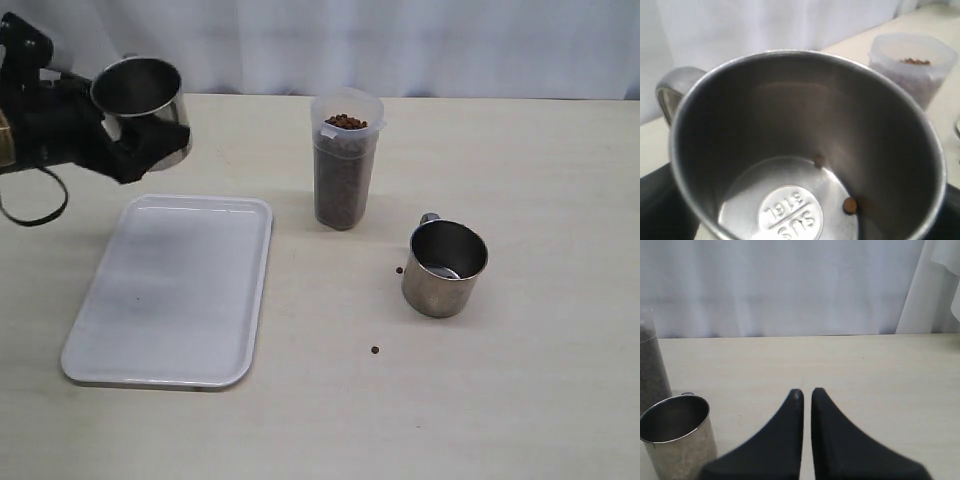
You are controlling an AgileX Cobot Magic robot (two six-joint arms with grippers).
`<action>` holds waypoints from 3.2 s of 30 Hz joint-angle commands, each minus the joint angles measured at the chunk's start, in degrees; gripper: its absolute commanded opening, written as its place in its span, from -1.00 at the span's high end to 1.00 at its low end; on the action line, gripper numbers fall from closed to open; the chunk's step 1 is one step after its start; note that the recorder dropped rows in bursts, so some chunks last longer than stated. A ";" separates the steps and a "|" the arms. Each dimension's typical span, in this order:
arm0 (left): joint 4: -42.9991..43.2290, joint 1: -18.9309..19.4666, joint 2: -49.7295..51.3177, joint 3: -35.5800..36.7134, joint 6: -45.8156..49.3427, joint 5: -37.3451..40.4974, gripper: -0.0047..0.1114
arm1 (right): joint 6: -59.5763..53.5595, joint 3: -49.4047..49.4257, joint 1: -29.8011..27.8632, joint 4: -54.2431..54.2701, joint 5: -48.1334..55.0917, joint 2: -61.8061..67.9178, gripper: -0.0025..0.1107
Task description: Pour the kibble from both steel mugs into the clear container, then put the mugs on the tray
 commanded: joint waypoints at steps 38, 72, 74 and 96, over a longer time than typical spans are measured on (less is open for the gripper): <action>6.21 3.40 18.28 -3.86 11.14 -7.73 -0.65 | -0.10 0.29 0.11 -0.72 0.15 -0.16 0.88; -17.68 3.40 -51.10 27.62 1.25 6.98 0.92 | -0.10 0.29 0.11 -0.72 0.15 -0.16 0.88; -21.88 3.40 -58.21 32.16 3.62 8.95 0.92 | -0.10 0.29 0.11 -0.72 0.15 -0.16 0.88; -59.23 2.18 -87.04 45.63 26.08 36.92 0.92 | -0.10 0.29 0.11 -0.72 0.15 -0.16 0.88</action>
